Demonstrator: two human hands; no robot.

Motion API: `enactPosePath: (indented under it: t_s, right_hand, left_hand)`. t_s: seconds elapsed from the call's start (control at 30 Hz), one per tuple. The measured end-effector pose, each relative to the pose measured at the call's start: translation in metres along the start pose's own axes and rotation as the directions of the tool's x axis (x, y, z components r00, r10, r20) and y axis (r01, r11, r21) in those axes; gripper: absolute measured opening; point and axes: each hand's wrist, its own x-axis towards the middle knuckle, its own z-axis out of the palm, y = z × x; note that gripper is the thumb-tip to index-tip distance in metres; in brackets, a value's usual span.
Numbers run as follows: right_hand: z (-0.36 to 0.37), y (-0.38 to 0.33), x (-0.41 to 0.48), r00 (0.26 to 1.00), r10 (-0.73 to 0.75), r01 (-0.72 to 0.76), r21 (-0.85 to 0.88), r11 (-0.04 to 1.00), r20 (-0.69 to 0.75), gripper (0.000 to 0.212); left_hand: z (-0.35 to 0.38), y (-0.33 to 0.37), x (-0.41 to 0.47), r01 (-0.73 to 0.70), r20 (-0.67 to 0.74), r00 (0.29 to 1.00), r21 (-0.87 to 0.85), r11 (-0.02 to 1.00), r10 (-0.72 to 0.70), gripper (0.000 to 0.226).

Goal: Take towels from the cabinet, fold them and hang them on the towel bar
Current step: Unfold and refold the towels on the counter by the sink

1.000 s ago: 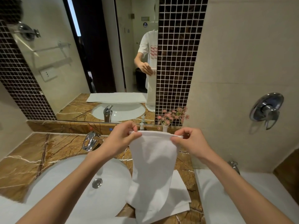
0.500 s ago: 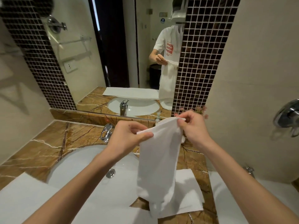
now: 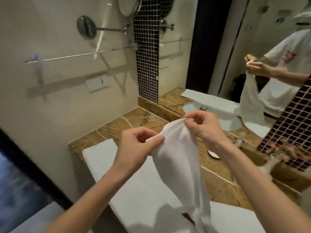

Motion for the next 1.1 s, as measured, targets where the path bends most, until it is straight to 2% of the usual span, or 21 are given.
enactPosePath:
  t_s: [0.1,0.27,0.53,0.63,0.73,0.9,1.0,1.1]
  right_hand:
    - [0.043,-0.002,0.008,0.988,-0.053,0.05,0.029,0.998,0.142,0.017]
    - [0.106,-0.004,0.005,0.938,-0.096,0.064,0.107,0.992,0.332,0.009]
    - [0.191,-0.018,-0.016,0.829,-0.141,0.028,0.211,0.977,0.542,0.014]
    - [0.216,-0.026,-0.019,0.804,-0.176,0.046,0.235,0.971,0.568,0.017]
    - [0.235,-0.029,-0.019,0.806,-0.208,0.088,0.236,0.968,0.554,0.017]
    - [0.258,-0.02,-0.011,0.853,-0.165,0.088,0.177,0.98,0.494,0.007]
    - [0.268,-0.014,-0.004,0.879,-0.126,0.07,0.136,0.988,0.46,0.005]
    - [0.277,-0.011,0.003,0.901,-0.116,0.086,0.09,0.992,0.418,0.006]
  left_hand:
    - [-0.031,-0.006,-0.013,0.044,-0.143,0.989,0.051,0.998,-0.036,0.011]
    - [-0.072,-0.013,-0.046,0.115,-0.358,0.931,0.081,0.99,-0.079,0.005]
    - [-0.124,-0.014,-0.091,0.149,-0.532,0.841,0.063,0.987,-0.093,0.005]
    - [-0.14,-0.015,-0.098,0.15,-0.551,0.823,-0.029,0.988,-0.141,0.008]
    - [-0.158,-0.021,-0.099,0.194,-0.538,0.83,0.033,0.981,-0.146,0.01]
    - [-0.193,-0.053,-0.08,0.235,-0.578,0.806,0.11,0.966,-0.13,0.008]
    - [-0.206,-0.075,-0.066,0.231,-0.579,0.796,0.021,0.973,-0.176,0.004]
    - [-0.208,-0.096,-0.054,0.263,-0.561,0.793,-0.031,0.964,-0.235,0.018]
